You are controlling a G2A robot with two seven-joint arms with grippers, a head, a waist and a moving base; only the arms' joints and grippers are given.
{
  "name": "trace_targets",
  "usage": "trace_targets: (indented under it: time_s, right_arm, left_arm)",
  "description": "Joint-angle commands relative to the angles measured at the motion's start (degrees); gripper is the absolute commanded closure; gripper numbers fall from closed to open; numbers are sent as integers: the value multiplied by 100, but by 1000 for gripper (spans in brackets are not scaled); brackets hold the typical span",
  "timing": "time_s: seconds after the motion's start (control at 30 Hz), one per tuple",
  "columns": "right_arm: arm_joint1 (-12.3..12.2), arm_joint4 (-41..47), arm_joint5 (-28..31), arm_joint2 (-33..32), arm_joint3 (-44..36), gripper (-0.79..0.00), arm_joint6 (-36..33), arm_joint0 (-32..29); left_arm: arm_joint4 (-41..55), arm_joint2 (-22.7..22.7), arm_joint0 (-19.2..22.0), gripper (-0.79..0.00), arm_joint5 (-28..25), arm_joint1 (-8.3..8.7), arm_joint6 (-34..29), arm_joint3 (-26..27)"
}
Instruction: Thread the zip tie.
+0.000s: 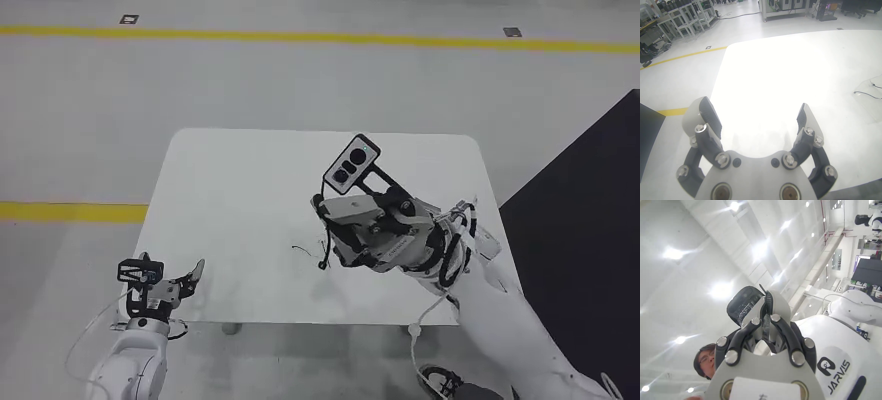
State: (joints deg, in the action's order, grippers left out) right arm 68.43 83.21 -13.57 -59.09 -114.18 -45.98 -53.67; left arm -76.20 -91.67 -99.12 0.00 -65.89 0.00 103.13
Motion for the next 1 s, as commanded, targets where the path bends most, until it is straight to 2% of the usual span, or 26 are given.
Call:
trace_targets:
  time_s: [0.0,0.23,0.3,0.37,0.5,0.73,0.97]
  right_arm:
    - [11,-193,72,-6,-10,0,2,12]
    - [11,-193,72,-6,-10,0,2,12]
    - [3,-451,146,-53,13,0,124,-28]
    - [-38,-1222,449,-296,147,0,77,-61]
    - [-158,-1479,686,-1087,593,0,-317,-621]
    - [-281,-880,837,-2300,1142,0,-663,-1663]
    - [-284,-868,814,-2334,1105,0,-665,-1693]
  left_arm:
    - [0,0,0,-785,0,0,0,0]
    - [0,0,0,-785,0,0,0,0]
    - [0,0,0,-785,0,0,0,0]
    - [0,0,0,-785,0,0,0,0]
    - [0,0,0,-785,0,0,0,0]
    - [0,0,0,-785,0,0,0,0]
    - [0,0,0,-785,0,0,0,0]
